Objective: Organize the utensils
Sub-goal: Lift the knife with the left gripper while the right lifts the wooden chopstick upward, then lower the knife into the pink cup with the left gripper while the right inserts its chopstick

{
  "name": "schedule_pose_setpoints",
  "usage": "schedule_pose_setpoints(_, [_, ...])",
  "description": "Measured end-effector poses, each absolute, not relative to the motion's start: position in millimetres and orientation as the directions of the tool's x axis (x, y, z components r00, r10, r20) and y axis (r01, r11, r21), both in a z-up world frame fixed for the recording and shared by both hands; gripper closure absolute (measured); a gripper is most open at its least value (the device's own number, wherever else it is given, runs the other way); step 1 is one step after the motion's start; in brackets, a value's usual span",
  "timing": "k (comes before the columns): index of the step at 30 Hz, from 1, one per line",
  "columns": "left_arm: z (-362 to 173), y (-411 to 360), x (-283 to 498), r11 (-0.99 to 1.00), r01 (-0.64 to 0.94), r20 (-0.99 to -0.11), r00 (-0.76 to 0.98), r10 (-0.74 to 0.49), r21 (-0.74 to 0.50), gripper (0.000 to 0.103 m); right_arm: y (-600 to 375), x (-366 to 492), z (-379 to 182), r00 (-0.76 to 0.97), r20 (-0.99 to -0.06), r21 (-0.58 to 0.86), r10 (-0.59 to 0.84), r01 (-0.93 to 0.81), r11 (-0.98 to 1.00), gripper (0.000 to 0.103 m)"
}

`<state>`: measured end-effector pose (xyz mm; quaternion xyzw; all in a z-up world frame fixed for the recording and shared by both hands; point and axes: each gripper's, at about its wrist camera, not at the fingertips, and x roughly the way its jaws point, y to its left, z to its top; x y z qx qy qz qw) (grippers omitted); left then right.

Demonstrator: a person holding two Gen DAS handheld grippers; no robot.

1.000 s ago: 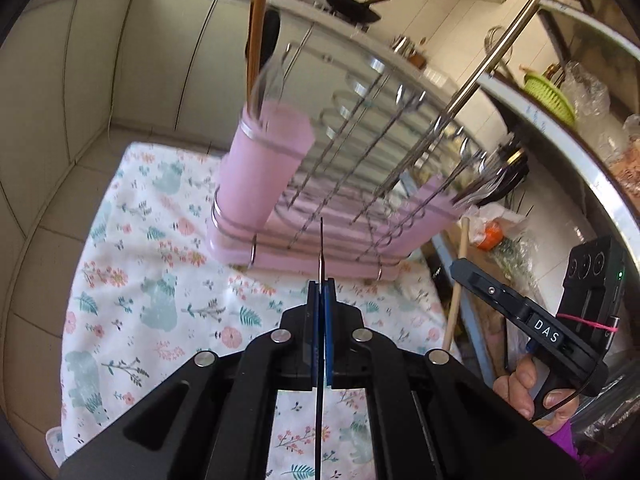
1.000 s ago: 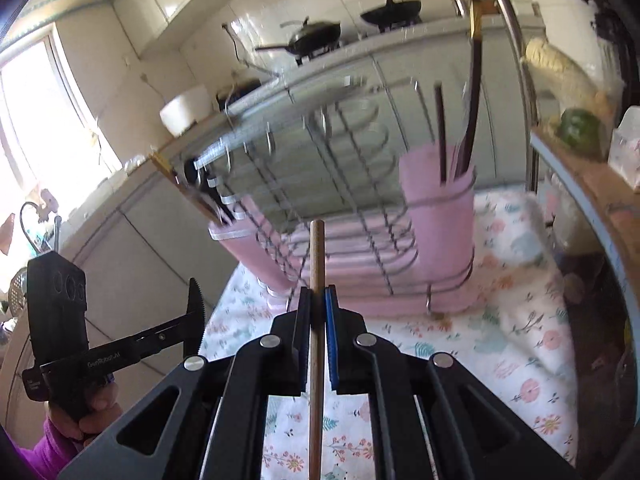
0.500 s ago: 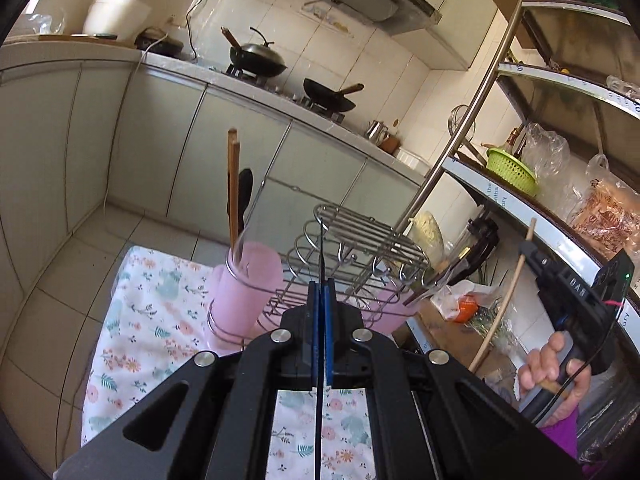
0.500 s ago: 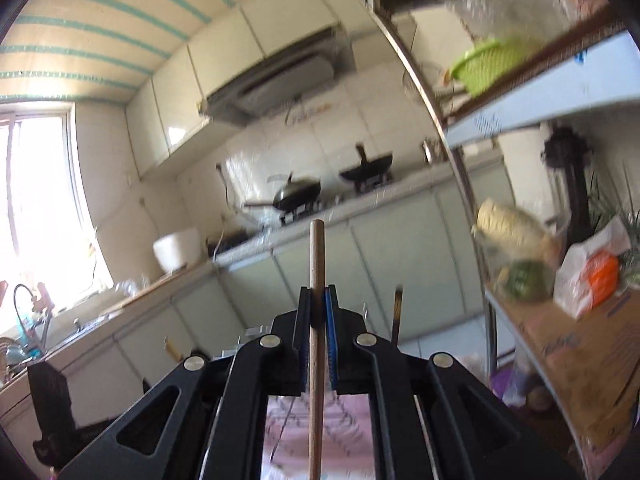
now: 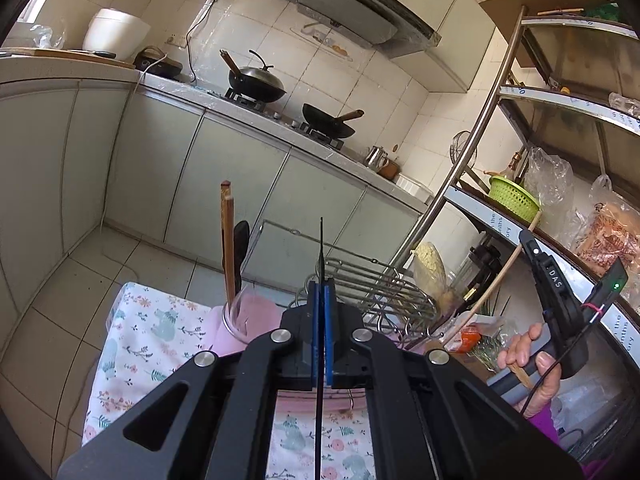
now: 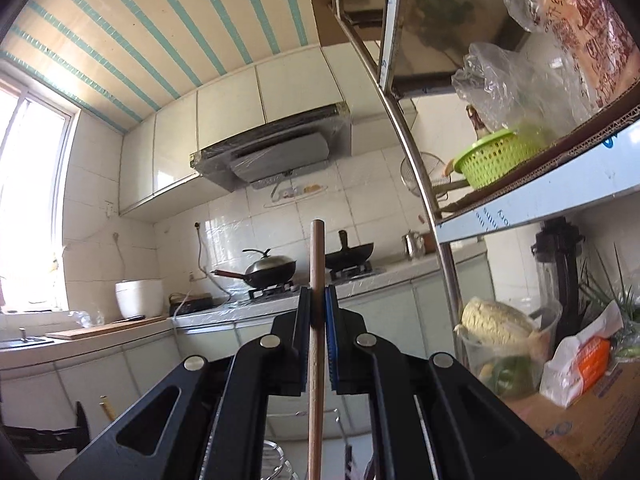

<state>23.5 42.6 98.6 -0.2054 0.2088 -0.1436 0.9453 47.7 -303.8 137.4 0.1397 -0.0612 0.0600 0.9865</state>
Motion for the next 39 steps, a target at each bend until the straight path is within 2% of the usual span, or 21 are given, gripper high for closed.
schedule_pose_setpoints(5, [104.7, 34.3, 33.6, 0.89, 0.188, -0.321, 0.885, -0.336, -0.415, 0.102, -300.4, 64.1, 126.1, 0.986, 0.147, 0.238, 0.076, -0.11, 0.965, 0.096])
schedule_pose_setpoints(10, [114.0, 23.0, 41.7, 0.907, 0.185, -0.282, 0.91, -0.303, -0.377, 0.102, -303.3, 76.2, 109.6, 0.988, 0.084, 0.259, 0.13, -0.147, 0.955, 0.096])
schedule_pose_setpoints(18, [124.2, 6.2, 56.4, 0.956, 0.086, -0.157, 0.978, -0.135, -0.282, 0.102, -300.4, 66.5, 84.3, 0.976, -0.019, 0.264, 0.216, -0.203, 0.943, 0.097])
schedule_pose_setpoints(26, [102.0, -14.6, 80.3, 0.983, 0.0, -0.068, 0.998, -0.013, -0.182, 0.102, -304.0, 58.9, 62.0, 0.966, -0.071, 0.306, 0.247, -0.215, 0.928, 0.096])
schedule_pose_setpoints(31, [83.6, -17.7, 94.2, 0.987, -0.031, -0.058, 0.998, 0.022, -0.158, 0.102, -307.4, 60.3, 56.5, 0.964, -0.081, 0.321, 0.255, -0.217, 0.922, 0.096])
schedule_pose_setpoints(39, [56.0, -7.9, 89.7, 0.986, -0.038, -0.125, 0.992, 0.018, -0.162, 0.102, -303.4, 61.7, 52.8, 0.958, -0.102, 0.321, 0.267, -0.222, 0.921, 0.096])
